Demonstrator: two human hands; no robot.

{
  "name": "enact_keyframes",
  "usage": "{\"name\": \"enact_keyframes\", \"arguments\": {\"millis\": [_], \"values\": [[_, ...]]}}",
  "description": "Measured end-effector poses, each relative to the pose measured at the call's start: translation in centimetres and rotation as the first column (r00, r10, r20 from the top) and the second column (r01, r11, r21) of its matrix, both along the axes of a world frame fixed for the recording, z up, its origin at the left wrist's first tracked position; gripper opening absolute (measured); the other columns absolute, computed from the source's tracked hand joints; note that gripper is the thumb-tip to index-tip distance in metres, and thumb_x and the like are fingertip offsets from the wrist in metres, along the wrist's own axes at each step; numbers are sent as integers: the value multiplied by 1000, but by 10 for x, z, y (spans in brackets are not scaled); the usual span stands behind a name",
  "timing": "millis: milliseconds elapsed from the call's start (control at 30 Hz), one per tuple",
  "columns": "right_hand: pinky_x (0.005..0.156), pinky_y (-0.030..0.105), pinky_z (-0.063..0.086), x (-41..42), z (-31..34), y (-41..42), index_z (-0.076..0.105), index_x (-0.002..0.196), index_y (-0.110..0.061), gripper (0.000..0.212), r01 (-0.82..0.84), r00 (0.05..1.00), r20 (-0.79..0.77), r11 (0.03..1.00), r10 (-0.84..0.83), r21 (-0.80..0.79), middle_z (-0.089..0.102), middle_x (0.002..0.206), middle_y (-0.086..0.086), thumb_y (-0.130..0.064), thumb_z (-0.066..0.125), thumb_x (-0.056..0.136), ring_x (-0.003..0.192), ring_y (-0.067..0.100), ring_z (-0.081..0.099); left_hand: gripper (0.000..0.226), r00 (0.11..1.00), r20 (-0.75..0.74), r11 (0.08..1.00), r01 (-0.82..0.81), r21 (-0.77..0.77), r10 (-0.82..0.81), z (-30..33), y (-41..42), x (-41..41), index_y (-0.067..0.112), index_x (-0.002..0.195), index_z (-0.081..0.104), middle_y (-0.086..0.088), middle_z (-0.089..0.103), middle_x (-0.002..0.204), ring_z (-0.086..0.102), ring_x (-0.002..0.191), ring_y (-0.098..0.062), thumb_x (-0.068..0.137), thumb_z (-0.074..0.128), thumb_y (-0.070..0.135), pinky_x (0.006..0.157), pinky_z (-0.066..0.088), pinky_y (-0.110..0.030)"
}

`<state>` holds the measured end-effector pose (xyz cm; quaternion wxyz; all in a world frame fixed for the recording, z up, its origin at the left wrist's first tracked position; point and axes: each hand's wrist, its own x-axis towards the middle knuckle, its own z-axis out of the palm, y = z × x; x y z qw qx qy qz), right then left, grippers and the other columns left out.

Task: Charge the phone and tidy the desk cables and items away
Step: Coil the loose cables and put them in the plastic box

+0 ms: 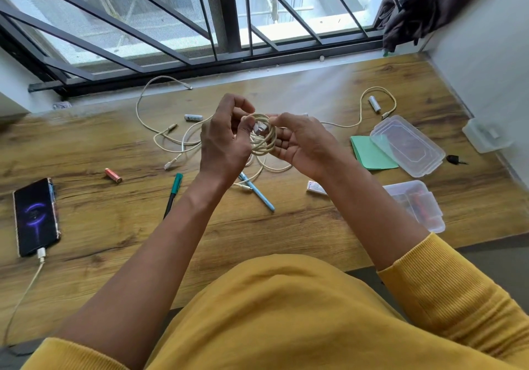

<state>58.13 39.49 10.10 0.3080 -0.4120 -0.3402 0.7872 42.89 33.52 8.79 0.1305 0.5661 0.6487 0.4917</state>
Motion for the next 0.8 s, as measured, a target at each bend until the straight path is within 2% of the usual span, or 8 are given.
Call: {"name": "enact_keyframes", "arguments": {"millis": [100,200,300,400,533,667,733,800], "values": [[64,26,59,-4,1,-1,69,122,7,27,37,996,81,994,-45,102,74,86,12,-5,67,98,69,17,71,18,997,16,997,-80,12,80,-1,1,0,16,111,60,6,74,86,73,80,-4,98,73,14,69,58,-26],[62,25,58,-6,2,-2,71,112,2,16,65,990,115,981,-87,181,76,84,11,-6,70,98,68,17,73,19,983,149,994,-102,-41,107,-2,2,-4,23,105,60,2,76,85,76,78,-10,96,75,16,70,64,-36],[69,28,61,-6,2,-3,71,109,-4,12,41,991,118,974,-69,224,77,90,10,-11,71,99,73,17,74,19,928,363,996,-54,-77,78,0,4,-9,23,103,60,-10,78,88,79,78,-25,95,74,13,74,66,-51],[75,30,62,-4,4,-5,71,112,-3,16,11,994,102,971,-37,239,78,91,8,-12,71,99,77,19,75,18,877,477,996,-11,-85,51,3,3,-10,15,105,64,-20,76,95,79,84,-33,95,75,6,78,66,-50],[80,34,62,-2,4,-5,68,114,0,17,45,997,52,979,-56,201,78,89,9,-6,71,98,84,25,77,20,857,515,996,37,-87,13,4,0,-7,7,110,65,-16,78,100,80,92,-29,95,72,-4,79,66,-43],[77,33,62,2,1,-7,65,116,-1,20,81,996,21,987,-84,136,78,92,10,0,70,97,85,27,77,20,865,501,996,48,-74,-4,2,-1,-2,0,112,66,-18,78,103,80,95,-29,94,69,-8,82,66,-49],[81,35,63,5,-2,-8,67,110,-3,14,66,997,26,989,-70,130,78,95,12,-1,70,97,88,27,78,21,871,491,997,39,-65,-2,1,-1,1,1,113,66,-17,78,105,79,96,-29,94,69,-7,84,66,-50],[88,40,63,7,-3,-9,68,116,0,18,52,997,47,992,-58,119,79,102,16,-5,70,98,92,28,77,23,868,497,998,35,-56,-2,1,0,4,4,113,66,-16,78,106,79,98,-29,94,70,-6,85,66,-51]]}}
